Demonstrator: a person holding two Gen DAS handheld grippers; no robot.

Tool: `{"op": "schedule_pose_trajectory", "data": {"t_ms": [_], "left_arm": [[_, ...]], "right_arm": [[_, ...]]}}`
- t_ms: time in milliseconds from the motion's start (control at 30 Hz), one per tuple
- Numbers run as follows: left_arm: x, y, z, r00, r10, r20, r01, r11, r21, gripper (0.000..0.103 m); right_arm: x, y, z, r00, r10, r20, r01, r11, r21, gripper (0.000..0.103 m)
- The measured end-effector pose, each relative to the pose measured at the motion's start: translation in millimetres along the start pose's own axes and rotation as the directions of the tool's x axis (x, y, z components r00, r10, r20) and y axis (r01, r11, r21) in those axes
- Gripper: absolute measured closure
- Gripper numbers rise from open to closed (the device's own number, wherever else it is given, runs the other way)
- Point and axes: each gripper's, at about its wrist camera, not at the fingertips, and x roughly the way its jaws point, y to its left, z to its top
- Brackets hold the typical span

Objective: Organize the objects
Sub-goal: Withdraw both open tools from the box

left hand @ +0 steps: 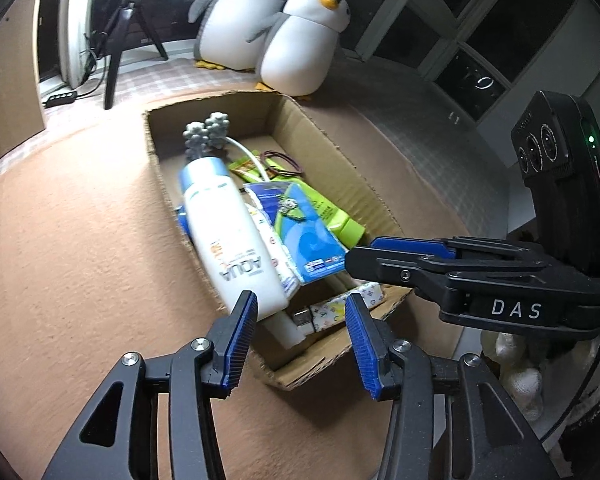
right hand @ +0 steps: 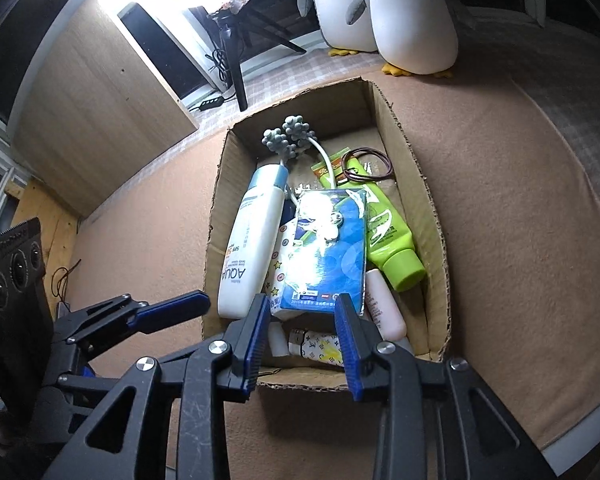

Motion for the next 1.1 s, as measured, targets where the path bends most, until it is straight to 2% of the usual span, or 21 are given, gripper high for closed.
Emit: {"op": "schedule_pose_trajectory", "data": {"t_ms": [233, 333, 500, 600, 667, 700, 1000, 1100], "left_arm": [[-27, 16, -11, 0.997, 0.064, 0.032, -0.063, 0.998, -0.022, 0.050], [-45, 28, -17, 0.994, 0.097, 0.052, -0.095, 0.995, -0.041, 0.045], [-80, 53, -33, 0.984, 0.155, 0.087, -0.148, 0.985, -0.085, 0.036], [-100, 67, -43, 0.975, 0.193, 0.108, -0.181, 0.977, -0.110, 0.025], [-117, 78, -51, 0.966, 0.224, 0.132, -0.207, 0.970, -0.129, 0.011], [-126, 83, -56, 0.960, 0.240, 0.143, -0.221, 0.965, -0.138, 0.010], [-179, 125, -88, 0.932, 0.332, 0.148, -0.297, 0.930, -0.216, 0.008], [-194, 137, -100, 0.917, 0.372, 0.145, -0.331, 0.912, -0.242, 0.008]], "right_arm": [[-1, 23, -2, 1.000, -0.016, 0.021, 0.016, 0.999, -0.031, 0.061], [0, 37, -4, 0.999, -0.021, 0.029, 0.023, 0.999, -0.046, 0.058], [3, 65, -10, 0.999, -0.021, 0.040, 0.024, 0.997, -0.075, 0.047], [6, 88, -15, 0.998, -0.037, 0.057, 0.043, 0.994, -0.101, 0.042], [6, 101, -18, 0.997, -0.037, 0.067, 0.045, 0.992, -0.118, 0.041], [7, 108, -19, 0.997, -0.037, 0.069, 0.046, 0.991, -0.129, 0.040], [13, 169, -34, 0.995, -0.028, 0.092, 0.047, 0.976, -0.211, 0.038], [14, 188, -41, 0.994, -0.031, 0.105, 0.056, 0.970, -0.238, 0.038]]}}
